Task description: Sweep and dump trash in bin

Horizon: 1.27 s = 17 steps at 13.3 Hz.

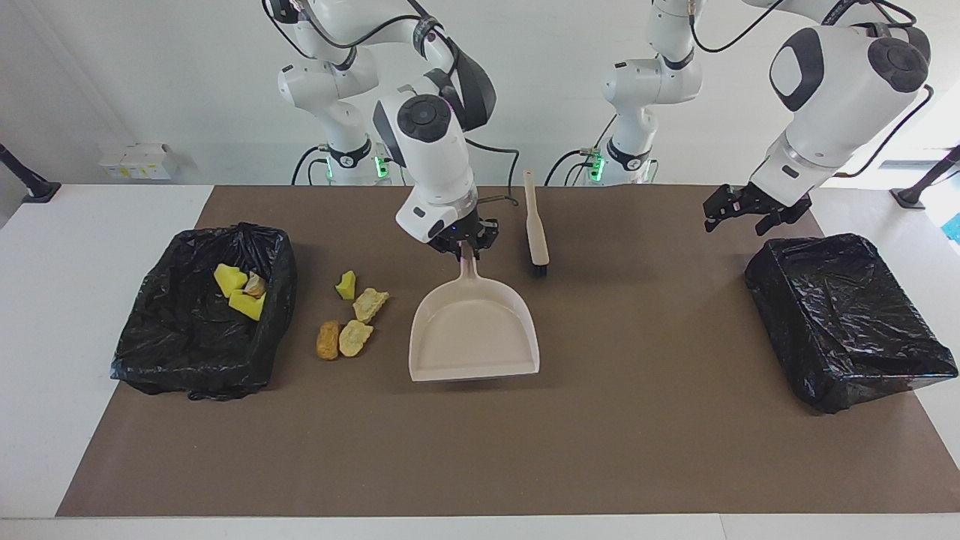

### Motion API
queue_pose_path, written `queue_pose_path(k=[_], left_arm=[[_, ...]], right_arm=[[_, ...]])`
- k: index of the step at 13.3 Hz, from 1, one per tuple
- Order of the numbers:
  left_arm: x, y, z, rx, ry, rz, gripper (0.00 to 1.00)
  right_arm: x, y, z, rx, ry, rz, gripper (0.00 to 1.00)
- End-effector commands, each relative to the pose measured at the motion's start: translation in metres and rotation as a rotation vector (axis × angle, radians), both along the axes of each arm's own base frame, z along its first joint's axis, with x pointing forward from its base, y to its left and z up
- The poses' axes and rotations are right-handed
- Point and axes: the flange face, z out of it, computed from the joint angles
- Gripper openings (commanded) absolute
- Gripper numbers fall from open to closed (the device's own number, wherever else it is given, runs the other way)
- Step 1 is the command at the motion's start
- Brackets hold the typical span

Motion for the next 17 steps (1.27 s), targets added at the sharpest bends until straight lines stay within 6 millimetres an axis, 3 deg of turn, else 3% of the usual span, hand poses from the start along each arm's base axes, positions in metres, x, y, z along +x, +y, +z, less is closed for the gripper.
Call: queue_pose_path(k=[1, 3, 4, 8, 9, 10, 11, 13, 17], left_arm=[[0.014, -0.007, 0.002, -0.002, -0.089, -0.013, 1.00], [0.022, -0.012, 0.001, -0.005, -0.136, -0.018, 1.00], [0.029, -0.014, -0.008, -0.004, -0.138, -0.022, 1.00], [0.056, -0.055, -0.053, -0.012, -0.146, -0.093, 1.00], [0.061, -0.071, -0.058, -0.018, -0.176, -0.113, 1.00], [0.067, -0.081, -0.075, -0.018, -0.170, -0.129, 1.00], [0.075, -0.091, -0.095, -0.019, -0.149, -0.143, 1.00], [0.090, -0.127, -0.102, -0.016, -0.149, -0.191, 1.00], [0.094, -0.137, -0.112, -0.022, -0.121, -0.198, 1.00]], right_arm=[[0.005, 0.022, -0.026, 0.050, -0.018, -0.048, 0.00], [-0.009, 0.056, -0.045, 0.072, 0.001, -0.056, 0.00], [-0.013, 0.068, -0.064, 0.064, -0.005, -0.065, 0.00], [-0.002, 0.073, -0.074, 0.096, -0.087, -0.073, 0.00], [0.007, 0.070, -0.083, 0.098, -0.112, -0.079, 0.00], [0.012, 0.069, -0.100, 0.087, -0.117, -0.075, 0.00], [0.014, 0.074, -0.103, 0.093, -0.121, -0.076, 0.00], [0.011, 0.080, -0.111, 0.090, -0.113, -0.070, 0.00], [0.005, 0.092, -0.117, 0.094, -0.100, -0.068, 0.00]])
